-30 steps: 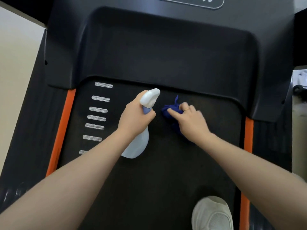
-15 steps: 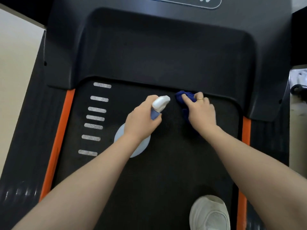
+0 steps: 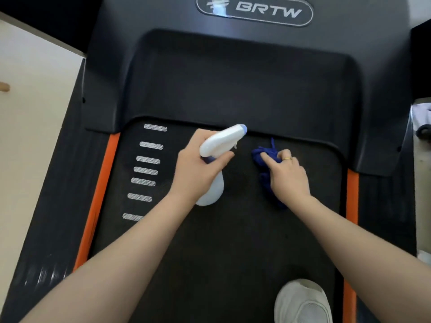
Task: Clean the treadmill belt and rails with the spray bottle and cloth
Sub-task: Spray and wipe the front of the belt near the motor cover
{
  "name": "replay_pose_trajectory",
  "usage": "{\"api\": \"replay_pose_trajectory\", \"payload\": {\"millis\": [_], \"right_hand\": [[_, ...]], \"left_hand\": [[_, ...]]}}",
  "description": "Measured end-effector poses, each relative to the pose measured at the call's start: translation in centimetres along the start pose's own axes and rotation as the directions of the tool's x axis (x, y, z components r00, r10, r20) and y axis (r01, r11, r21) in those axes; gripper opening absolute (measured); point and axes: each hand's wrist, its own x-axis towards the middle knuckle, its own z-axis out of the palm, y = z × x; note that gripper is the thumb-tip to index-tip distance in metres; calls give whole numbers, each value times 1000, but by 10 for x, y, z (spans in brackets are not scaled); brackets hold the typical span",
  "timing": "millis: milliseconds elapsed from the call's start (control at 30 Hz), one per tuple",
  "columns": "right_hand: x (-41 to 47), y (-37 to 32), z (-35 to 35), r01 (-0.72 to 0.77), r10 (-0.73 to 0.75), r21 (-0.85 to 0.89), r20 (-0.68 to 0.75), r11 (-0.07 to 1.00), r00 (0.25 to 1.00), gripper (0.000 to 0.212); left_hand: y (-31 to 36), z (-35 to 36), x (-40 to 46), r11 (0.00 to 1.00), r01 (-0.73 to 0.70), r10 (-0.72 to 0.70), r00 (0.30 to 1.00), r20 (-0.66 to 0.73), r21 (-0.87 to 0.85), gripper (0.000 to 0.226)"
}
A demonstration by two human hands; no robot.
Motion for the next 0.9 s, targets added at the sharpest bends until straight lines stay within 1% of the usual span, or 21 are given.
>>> {"api": "replay_pose_trajectory", "payload": {"millis": [67,133,167,233,267,300,367,400,433,467,533,567,600,633,667,733,767,800,833,867,900], "right_hand": [[-7,-3,2,23,-23,-3,31,1000,999,52],[-9,-8,5,100,-98,-51,38,994,994,53],[-8,-9,8,172,-169,-88,49,981,984,54],[-3,-9,10,282,-276,-141,61,949,959,54],[2,-8,9,269,-265,-146,47,952,963,54],[8,-7,7,198,-197,-141,25,970,980,54],[14,-10,2,7,-8,-92,-8,996,1000,54],[13,-15,0,-29,28,-81,-5,996,1000,54],[9,-23,0,-9,10,-94,4,996,1000,54],[3,-30,1,61,-60,-113,15,992,998,53],[-9,-39,7,269,-262,-140,63,953,963,53],[-10,-37,9,331,-320,-149,92,932,943,55],[-6,-33,9,341,-330,-153,93,928,939,55],[1,-29,7,302,-296,-151,60,941,953,55],[9,-25,6,215,-215,-136,15,967,976,54],[19,-22,2,-37,34,-62,-42,997,999,52],[21,-24,1,-105,104,-30,-42,994,994,52],[20,-27,1,-93,92,-30,-37,995,995,52],[18,-32,2,2,-4,-59,-23,998,1000,51],[13,-33,3,155,-155,-88,6,984,988,52],[10,-29,5,297,-295,-101,39,949,955,52]], "left_hand": [[9,-15,6,999,-10,10,1000,-1,50,36],[13,-29,6,980,-85,80,996,39,180,25],[14,-33,3,958,-127,115,992,61,259,17],[16,-35,-3,866,-215,201,976,81,451,17],[15,-35,-5,794,-264,258,962,90,548,19],[14,-34,-6,715,-309,312,944,109,627,20],[14,-35,-6,587,-352,365,919,150,729,22],[13,-35,-5,541,-359,387,909,153,761,22],[12,-35,-4,509,-364,405,901,156,780,22],[13,-34,-4,499,-371,417,895,158,783,23],[15,-30,-2,514,-382,423,892,160,768,30],[15,-28,-1,525,-388,427,890,160,758,34],[14,-26,0,533,-397,440,884,156,747,36],[14,-24,1,539,-405,458,877,146,738,35],[13,-23,2,545,-412,477,869,134,730,33],[11,-19,5,557,-415,501,859,108,719,30],[10,-17,6,560,-411,504,858,97,720,29],[9,-15,7,561,-405,505,858,90,722,29],[8,-14,8,560,-405,508,857,88,723,29],[7,-13,9,557,-413,513,853,92,721,28],[5,-13,9,553,-422,519,849,99,718,28]]}}
